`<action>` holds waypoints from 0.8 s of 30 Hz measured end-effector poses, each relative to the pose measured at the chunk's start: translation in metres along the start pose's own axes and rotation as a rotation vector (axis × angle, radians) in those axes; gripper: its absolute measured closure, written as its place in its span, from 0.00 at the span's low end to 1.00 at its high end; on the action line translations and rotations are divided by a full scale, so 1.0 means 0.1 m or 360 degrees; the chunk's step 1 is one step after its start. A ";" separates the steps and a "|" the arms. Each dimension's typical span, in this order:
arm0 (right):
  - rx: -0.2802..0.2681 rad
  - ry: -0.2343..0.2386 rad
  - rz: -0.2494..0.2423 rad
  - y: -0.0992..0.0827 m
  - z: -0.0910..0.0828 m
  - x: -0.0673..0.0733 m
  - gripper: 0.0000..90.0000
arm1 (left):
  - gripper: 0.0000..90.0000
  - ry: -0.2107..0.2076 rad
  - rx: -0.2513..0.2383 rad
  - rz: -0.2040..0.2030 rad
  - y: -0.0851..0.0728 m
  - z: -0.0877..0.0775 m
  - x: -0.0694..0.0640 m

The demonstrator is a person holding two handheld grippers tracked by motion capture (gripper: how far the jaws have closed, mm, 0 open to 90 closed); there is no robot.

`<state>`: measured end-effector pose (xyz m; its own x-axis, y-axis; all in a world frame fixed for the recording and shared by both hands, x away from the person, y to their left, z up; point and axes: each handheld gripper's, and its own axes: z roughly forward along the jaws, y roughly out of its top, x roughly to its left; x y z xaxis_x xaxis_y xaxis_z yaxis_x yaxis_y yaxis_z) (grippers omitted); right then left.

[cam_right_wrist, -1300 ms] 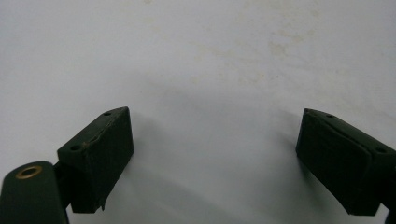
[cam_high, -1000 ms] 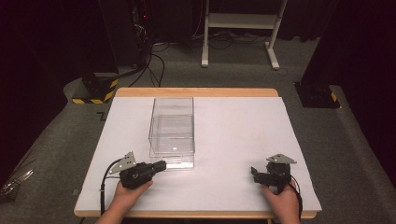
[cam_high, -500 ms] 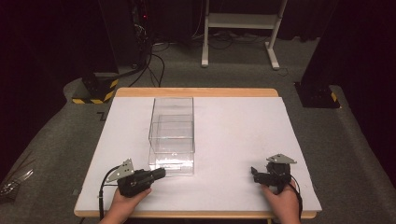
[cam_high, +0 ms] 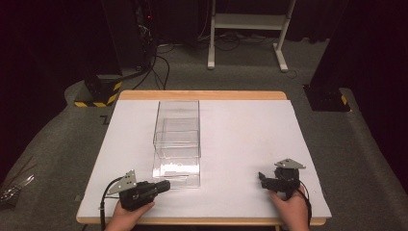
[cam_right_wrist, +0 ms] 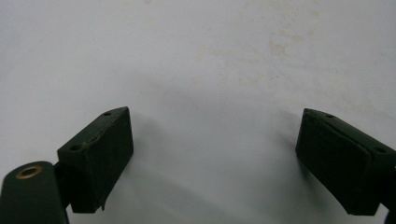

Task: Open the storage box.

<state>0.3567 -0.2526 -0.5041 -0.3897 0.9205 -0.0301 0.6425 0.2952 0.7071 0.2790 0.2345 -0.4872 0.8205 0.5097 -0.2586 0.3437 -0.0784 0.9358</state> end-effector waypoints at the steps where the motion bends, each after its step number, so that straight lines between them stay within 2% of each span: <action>1: 0.0000 0.0000 0.0000 0.00 0.00 0.00 0.13 | 0.94 -0.0003 -0.0001 0.0001 -0.01 -0.01 -0.01; 10: 0.0000 0.0000 0.0000 0.00 0.00 0.00 0.13 | 0.94 -0.0037 0.0020 0.0018 -0.04 -0.02 -0.09; 24: 0.0000 0.0002 0.0001 0.00 0.00 0.00 0.13 | 0.93 -0.0024 0.0023 0.0021 -0.08 -0.07 -0.09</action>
<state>0.3568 -0.2527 -0.5041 -0.3905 0.9202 -0.0288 0.6427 0.2949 0.7071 0.2657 0.2365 -0.4903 0.8317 0.4958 -0.2501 0.3392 -0.0971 0.9357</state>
